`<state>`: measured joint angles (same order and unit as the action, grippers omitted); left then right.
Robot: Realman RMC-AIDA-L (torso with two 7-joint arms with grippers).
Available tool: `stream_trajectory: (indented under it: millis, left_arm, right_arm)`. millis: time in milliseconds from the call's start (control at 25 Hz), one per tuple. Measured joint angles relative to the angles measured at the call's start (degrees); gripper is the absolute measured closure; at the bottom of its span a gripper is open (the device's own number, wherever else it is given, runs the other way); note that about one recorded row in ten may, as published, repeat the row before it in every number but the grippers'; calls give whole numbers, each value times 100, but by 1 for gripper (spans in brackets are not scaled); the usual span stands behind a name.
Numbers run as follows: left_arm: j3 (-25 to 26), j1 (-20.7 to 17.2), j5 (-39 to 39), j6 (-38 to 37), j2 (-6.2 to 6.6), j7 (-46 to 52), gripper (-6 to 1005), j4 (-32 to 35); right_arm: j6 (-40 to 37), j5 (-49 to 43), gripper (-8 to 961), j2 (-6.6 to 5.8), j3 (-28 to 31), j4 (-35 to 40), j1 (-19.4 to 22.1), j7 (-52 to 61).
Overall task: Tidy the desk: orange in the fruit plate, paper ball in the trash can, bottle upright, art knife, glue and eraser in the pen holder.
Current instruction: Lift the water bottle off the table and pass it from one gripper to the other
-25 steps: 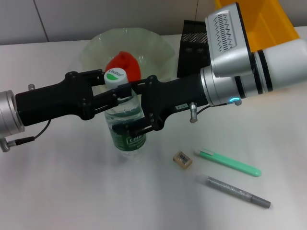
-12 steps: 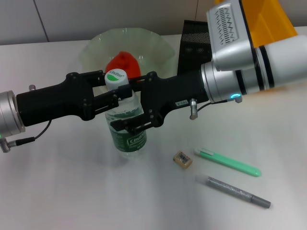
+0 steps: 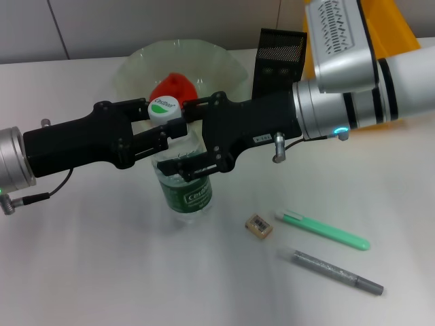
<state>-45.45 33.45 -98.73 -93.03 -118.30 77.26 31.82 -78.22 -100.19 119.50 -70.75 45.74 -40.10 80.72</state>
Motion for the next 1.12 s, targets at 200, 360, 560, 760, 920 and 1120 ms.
stream_trajectory:
  millis: [200,360,560,760,920,1120]
  left_arm:
    - [2,11,0,16,0,0,555,0]
    - [2,12,9,17,0,1,556,0]
    - [1,12,15,21,0,8,556,0]
    - [0,12,22,25,0,9,555,0]
    - [0,13,23,25,0,9,553,0]
    - [3,26,36,20,0,9,550,0]
  right_arm:
    - [-14,63,208,-9,15,3,11,11]
    - [-27,63,217,-8,47,6,12,64]
    - [-14,63,220,-8,57,-5,11,154]
    - [-3,64,220,-21,67,-32,11,308]
    - [6,64,220,-30,75,-37,11,486]
    - [20,63,219,-32,116,-39,12,674]
